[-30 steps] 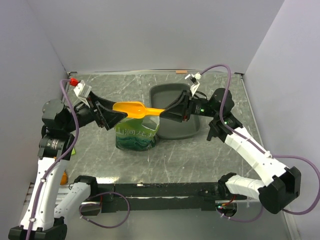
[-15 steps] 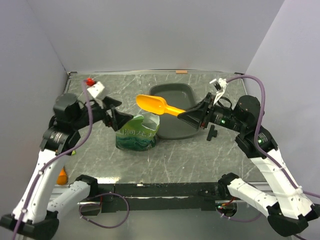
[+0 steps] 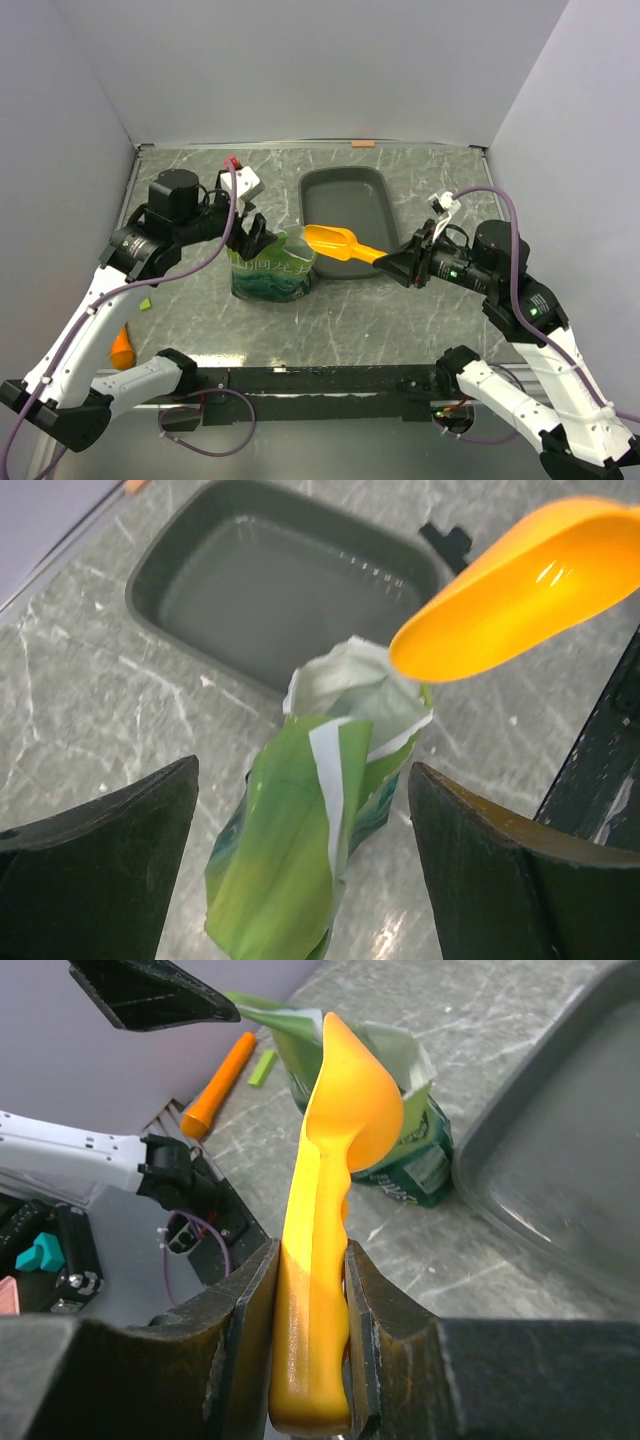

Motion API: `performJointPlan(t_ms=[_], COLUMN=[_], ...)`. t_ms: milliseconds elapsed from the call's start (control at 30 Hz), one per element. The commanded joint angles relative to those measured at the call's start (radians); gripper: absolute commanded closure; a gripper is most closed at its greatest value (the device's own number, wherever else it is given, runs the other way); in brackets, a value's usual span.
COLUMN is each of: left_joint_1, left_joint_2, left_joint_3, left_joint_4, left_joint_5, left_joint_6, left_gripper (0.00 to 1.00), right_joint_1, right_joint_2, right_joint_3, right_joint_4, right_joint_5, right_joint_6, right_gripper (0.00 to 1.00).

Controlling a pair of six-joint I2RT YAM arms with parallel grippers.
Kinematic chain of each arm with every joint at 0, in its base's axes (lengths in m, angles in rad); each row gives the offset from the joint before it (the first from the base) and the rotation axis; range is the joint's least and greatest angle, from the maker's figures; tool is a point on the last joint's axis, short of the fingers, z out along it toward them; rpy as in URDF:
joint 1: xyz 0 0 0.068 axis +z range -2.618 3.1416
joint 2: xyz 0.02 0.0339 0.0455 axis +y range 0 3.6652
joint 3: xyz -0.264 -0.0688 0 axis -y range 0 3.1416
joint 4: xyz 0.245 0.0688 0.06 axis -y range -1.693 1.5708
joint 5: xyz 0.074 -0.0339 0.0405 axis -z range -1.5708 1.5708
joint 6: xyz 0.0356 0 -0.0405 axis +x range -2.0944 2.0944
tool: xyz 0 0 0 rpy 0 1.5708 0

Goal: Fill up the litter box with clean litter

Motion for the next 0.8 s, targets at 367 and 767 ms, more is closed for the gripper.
performJointPlan(t_ms=[367, 767], left_joint_1=[-0.04, -0.131], left_joint_2=[0.018, 0.039], left_joint_3=[-0.033, -0.143], left_joint_4=[-0.124, -0.09], left_joint_5=[-0.128, -0.279], left_joint_6=[0.099, 0.122], left_gripper=[0.19, 0.99], right_joint_1=[-0.005, -0.005], right_joint_2=[0.014, 0.164], right_joint_3=[0.025, 0.16], right_joint_4=[-0.012, -0.084], right_joint_5=[0.017, 0.001], right_joint_6=[-0.009, -0.046], right_gripper=[1.0, 1.0])
